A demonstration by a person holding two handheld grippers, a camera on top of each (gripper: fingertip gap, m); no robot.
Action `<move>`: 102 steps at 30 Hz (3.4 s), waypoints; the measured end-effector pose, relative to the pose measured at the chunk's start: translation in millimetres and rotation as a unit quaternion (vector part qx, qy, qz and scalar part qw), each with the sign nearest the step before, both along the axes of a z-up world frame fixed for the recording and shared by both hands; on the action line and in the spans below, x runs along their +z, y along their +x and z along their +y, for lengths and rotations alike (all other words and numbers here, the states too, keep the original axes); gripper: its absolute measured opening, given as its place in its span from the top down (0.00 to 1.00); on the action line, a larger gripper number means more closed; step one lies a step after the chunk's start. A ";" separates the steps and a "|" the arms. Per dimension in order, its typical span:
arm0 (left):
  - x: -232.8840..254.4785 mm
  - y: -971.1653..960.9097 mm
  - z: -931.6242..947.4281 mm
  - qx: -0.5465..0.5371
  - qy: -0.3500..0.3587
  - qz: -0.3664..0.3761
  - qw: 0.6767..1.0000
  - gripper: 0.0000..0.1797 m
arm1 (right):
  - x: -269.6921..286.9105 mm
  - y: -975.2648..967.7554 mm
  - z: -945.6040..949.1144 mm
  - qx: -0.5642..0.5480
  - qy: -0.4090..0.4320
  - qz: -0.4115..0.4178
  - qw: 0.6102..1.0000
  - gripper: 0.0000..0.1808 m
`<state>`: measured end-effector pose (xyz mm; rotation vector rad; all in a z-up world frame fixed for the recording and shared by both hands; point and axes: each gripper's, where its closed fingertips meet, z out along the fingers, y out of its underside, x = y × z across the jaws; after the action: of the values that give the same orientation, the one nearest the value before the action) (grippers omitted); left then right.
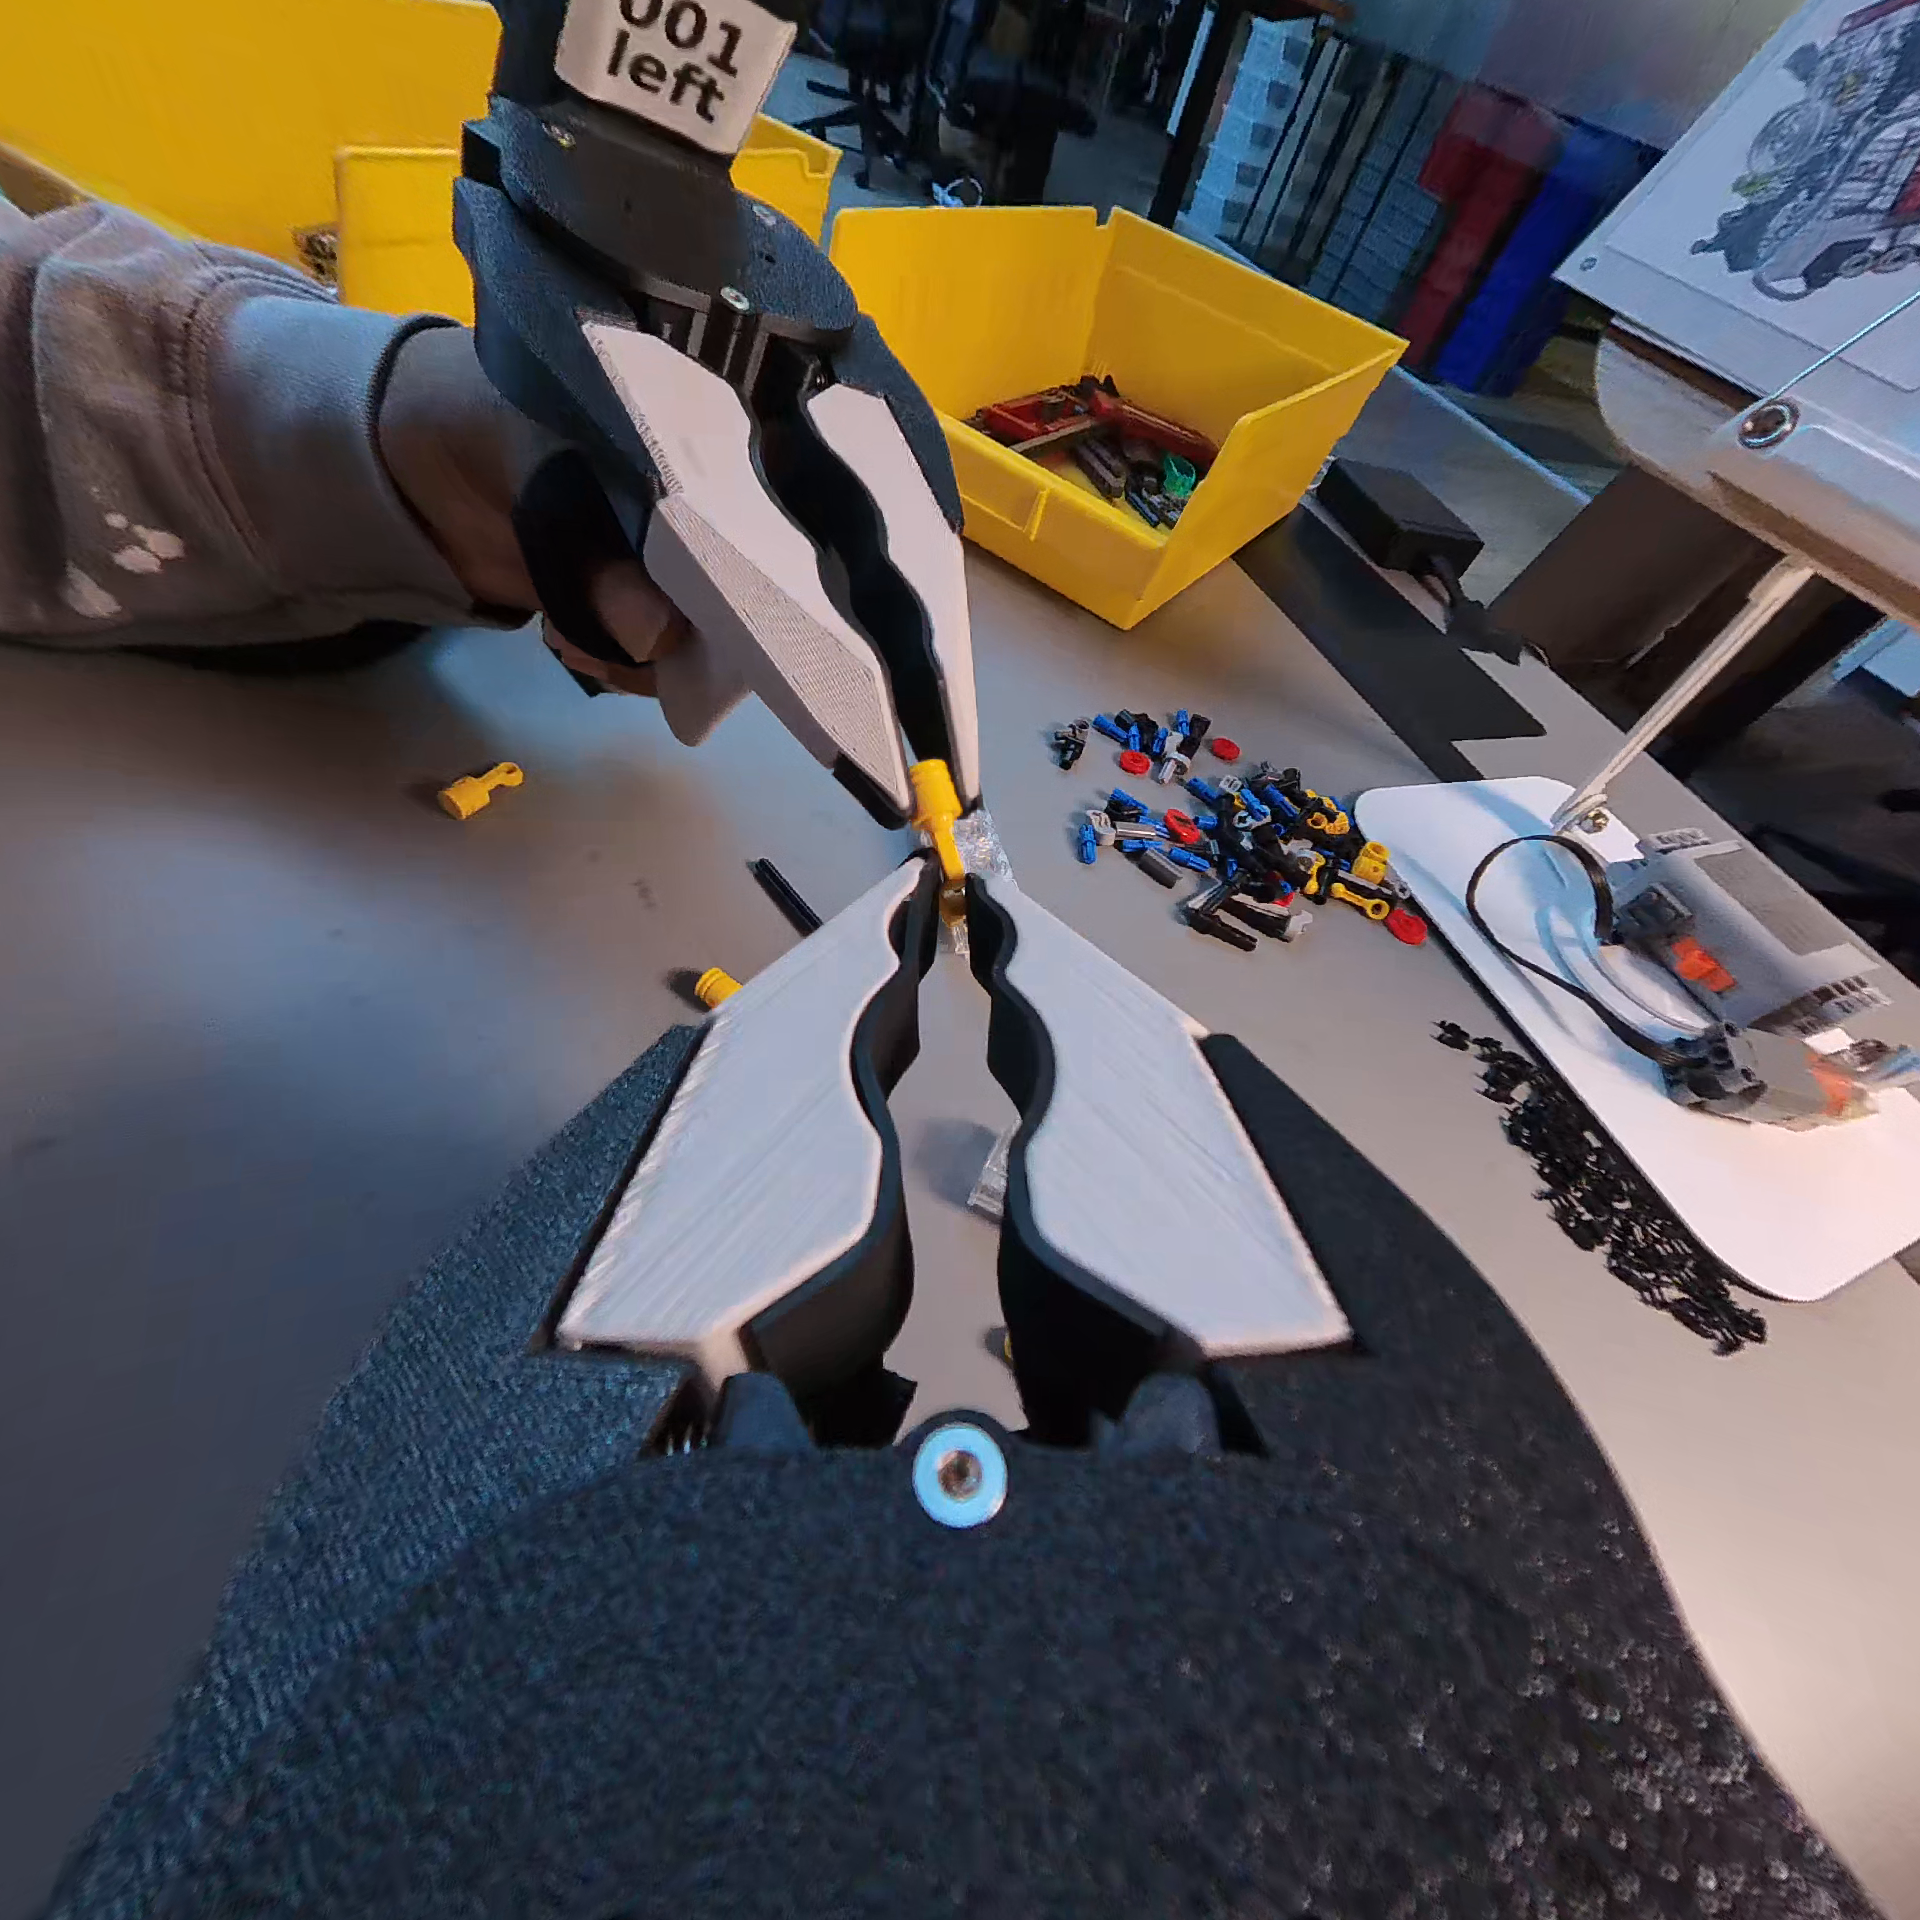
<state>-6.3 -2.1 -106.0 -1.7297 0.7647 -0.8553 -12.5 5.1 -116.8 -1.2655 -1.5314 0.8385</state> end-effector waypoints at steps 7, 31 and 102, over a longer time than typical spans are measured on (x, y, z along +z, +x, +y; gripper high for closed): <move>-0.9 2.7 -2.4 -0.002 0.016 0.025 1.000 0.96 | 0.6 2.2 -3.3 0.010 -0.012 0.009 1.000 0.98; -38.8 0.5 -9.2 0.005 -0.019 0.187 0.982 0.96 | -37.8 -3.4 -13.6 0.015 0.082 -0.083 0.993 1.00; 38.5 13.1 -23.4 -0.119 -0.166 -0.299 0.932 0.99 | 43.4 14.6 -28.5 0.066 0.028 0.112 0.991 0.98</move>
<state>6.7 -25.5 -67.5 -1.5371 0.4282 -1.6614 2.0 -23.4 -73.4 -1.0010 -1.4586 0.9822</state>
